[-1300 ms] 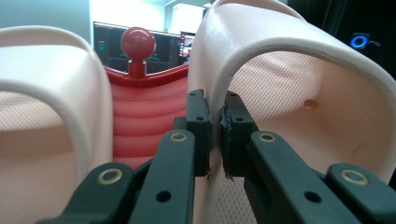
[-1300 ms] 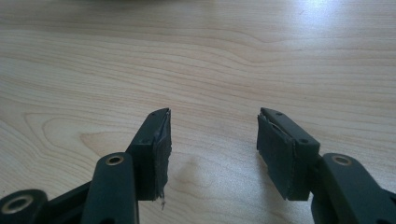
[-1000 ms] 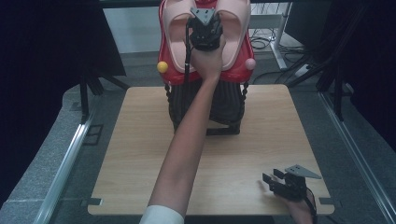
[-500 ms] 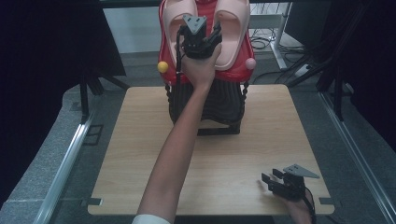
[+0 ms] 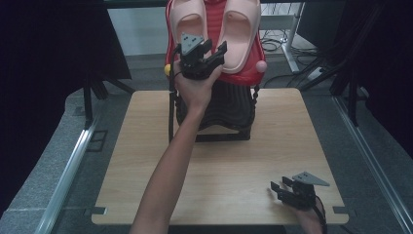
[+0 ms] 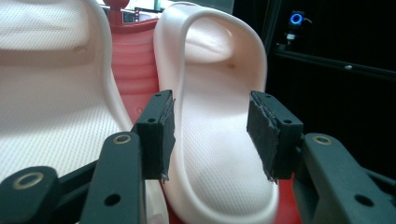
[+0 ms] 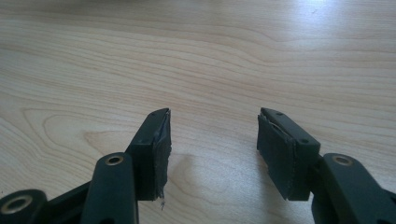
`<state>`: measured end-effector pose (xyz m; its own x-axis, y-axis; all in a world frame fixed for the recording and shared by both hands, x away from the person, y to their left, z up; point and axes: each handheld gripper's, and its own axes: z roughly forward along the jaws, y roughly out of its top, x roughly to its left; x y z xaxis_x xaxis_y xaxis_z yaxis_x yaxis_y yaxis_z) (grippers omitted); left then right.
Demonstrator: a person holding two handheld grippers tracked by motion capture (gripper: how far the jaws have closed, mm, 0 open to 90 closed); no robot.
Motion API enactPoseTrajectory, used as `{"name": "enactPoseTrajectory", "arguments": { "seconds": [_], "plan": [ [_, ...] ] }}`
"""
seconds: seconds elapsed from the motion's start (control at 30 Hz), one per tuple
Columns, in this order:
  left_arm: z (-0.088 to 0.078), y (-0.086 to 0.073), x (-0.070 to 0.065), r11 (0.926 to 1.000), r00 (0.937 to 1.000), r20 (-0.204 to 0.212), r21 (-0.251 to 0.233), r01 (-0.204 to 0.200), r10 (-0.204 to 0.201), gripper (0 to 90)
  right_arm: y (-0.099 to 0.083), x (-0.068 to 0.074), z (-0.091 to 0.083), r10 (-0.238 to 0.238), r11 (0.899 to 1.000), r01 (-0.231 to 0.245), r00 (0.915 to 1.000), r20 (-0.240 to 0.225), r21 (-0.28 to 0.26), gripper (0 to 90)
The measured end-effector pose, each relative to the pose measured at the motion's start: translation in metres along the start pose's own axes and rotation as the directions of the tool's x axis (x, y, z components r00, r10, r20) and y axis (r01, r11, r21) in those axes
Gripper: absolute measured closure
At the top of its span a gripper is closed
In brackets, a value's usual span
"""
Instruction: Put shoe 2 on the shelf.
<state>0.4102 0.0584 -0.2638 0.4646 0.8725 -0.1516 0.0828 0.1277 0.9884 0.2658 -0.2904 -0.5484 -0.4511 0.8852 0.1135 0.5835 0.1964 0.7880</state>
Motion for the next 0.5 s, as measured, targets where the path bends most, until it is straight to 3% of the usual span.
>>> {"name": "enactPoseTrajectory", "arguments": {
  "seconds": [0.3, 0.5],
  "plan": [
    [-0.034, -0.025, 0.001, 0.9999, 0.9987, 0.05, -0.012, -0.001, 0.001, 50.4, 0.0, 0.001, 0.0, -0.005, 1.0, 0.005, 1.0, -0.001, 0.001, 44.2],
    [-0.063, -0.045, -0.001, 0.9991, 0.9959, 0.081, -0.02, -0.038, 0.04, 49.5, 0.0, 0.003, 0.001, -0.007, 1.0, 0.007, 1.0, 0.001, 0.002, 44.1]
  ]
}}
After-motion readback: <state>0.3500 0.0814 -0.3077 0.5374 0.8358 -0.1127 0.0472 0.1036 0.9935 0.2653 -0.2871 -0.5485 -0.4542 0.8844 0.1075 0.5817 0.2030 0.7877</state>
